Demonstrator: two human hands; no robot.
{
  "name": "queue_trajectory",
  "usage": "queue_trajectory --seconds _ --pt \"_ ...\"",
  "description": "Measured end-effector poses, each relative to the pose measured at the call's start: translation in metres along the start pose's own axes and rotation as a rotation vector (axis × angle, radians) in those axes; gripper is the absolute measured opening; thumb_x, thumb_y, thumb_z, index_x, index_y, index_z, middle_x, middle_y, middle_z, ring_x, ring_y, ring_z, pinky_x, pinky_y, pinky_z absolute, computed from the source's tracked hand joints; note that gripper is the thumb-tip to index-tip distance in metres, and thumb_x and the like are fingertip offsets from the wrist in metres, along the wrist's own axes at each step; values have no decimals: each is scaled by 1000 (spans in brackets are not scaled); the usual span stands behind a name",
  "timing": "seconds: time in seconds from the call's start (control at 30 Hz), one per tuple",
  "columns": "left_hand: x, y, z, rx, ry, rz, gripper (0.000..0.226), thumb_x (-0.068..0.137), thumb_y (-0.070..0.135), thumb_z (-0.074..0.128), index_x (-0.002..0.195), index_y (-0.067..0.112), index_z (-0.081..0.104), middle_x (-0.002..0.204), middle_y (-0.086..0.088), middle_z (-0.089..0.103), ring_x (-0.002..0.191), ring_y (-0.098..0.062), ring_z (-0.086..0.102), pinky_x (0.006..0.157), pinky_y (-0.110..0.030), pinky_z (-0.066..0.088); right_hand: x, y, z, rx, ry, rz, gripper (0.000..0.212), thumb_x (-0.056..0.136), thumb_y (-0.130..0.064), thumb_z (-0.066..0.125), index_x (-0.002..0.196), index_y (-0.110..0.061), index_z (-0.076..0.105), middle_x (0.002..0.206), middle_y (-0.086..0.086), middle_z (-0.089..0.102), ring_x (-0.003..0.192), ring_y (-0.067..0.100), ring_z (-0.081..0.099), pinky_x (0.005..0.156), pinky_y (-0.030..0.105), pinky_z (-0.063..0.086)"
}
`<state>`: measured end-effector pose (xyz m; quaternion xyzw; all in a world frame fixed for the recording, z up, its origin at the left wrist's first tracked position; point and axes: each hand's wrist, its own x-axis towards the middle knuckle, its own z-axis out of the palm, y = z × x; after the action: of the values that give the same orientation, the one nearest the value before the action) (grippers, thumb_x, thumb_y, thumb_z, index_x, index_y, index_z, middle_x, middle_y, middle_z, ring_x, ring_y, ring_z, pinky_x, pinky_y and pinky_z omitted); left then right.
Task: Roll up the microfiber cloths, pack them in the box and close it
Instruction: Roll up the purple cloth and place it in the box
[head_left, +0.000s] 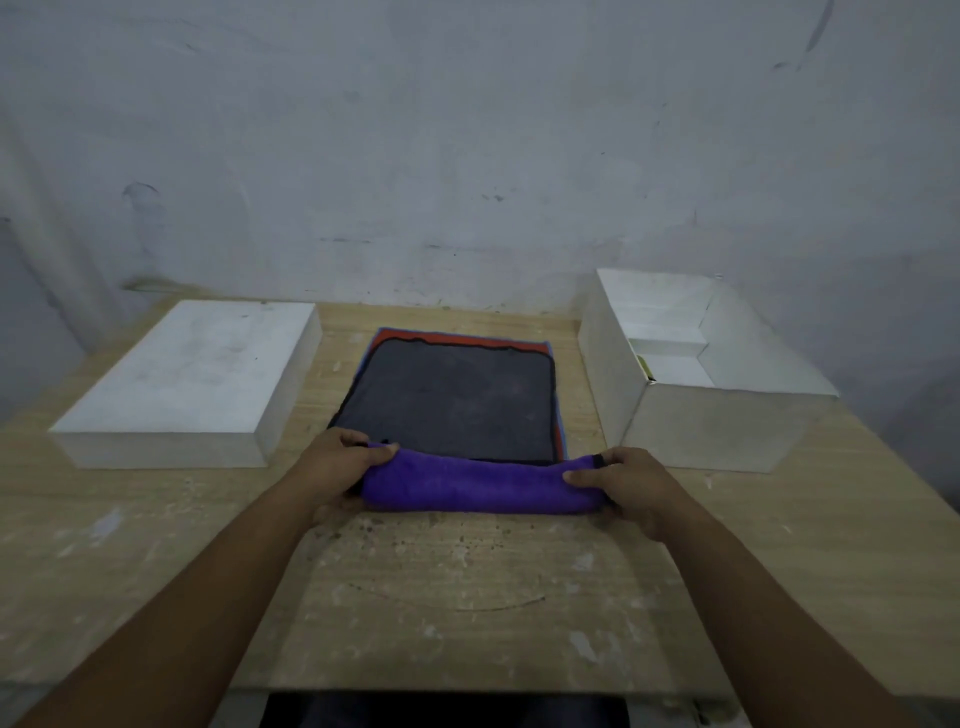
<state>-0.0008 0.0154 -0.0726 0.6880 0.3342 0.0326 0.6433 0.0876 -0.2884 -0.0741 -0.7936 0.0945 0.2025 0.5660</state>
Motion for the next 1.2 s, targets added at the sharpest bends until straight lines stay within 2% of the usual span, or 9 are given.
queue_trajectory --seconds 0.07,0.2,0.3,0.47,0.67,0.83,0.97,1.07,1.2 --pt "0 4 2 -38 5 -15 37 72 17 83 95 12 53 108 -17 64 85 -27 62 71 -39 53 -3 -3 2 55 12 -15 25 73 -18 81 84 -6 62 78 11 67 61 20 60 42 21 44" --pt "-2 12 5 -37 -2 -19 44 73 19 82 105 9 53 114 -17 62 101 -32 63 87 -46 55 -2 -4 4 247 12 48 28 70 -12 81 90 4 69 90 18 73 77 29 67 62 36 54" --pt "-4 17 8 -78 -13 -14 50 76 16 79 115 4 51 116 -20 61 97 -30 63 87 -46 55 -5 -4 1 307 -14 107 25 70 -3 79 91 5 68 87 19 72 73 26 67 54 31 56" --pt "-10 23 17 -129 -78 1 44 77 14 78 109 7 49 115 -19 60 91 -25 61 62 -33 52 -13 -9 -6 368 -39 131 12 74 4 74 83 3 66 85 17 66 76 27 63 49 31 55" --pt "-12 28 30 -184 -129 -15 47 73 15 82 106 9 50 119 -19 61 99 -28 64 69 -38 55 -12 -11 -2 367 -69 130 25 76 6 69 100 12 66 94 23 69 78 29 66 68 40 54" --pt "-19 31 44 -155 -180 -31 53 69 19 85 110 9 52 116 -19 61 95 -27 64 63 -36 53 -14 -12 0 250 -28 51 15 77 -1 73 91 -1 67 95 20 69 80 26 65 64 36 55" --pt "-32 35 61 -128 -206 -29 56 74 18 82 118 8 48 121 -15 56 99 -27 63 62 -36 54 -22 -19 9 95 33 -113 25 72 -14 81 88 -13 62 87 12 69 73 23 66 53 34 56" --pt "-43 39 76 -81 -213 -8 58 73 20 82 118 9 47 124 -14 53 101 -29 63 65 -36 57 -27 -26 21 -23 78 -232 25 68 -29 84 81 -22 64 91 9 71 82 26 70 68 48 61" --pt "-54 43 90 -53 -230 19 57 73 18 82 116 8 46 122 -16 55 101 -30 65 77 -43 59 -34 -33 36 -149 79 -344 19 79 -37 73 86 -21 65 92 5 69 88 25 68 78 44 59"
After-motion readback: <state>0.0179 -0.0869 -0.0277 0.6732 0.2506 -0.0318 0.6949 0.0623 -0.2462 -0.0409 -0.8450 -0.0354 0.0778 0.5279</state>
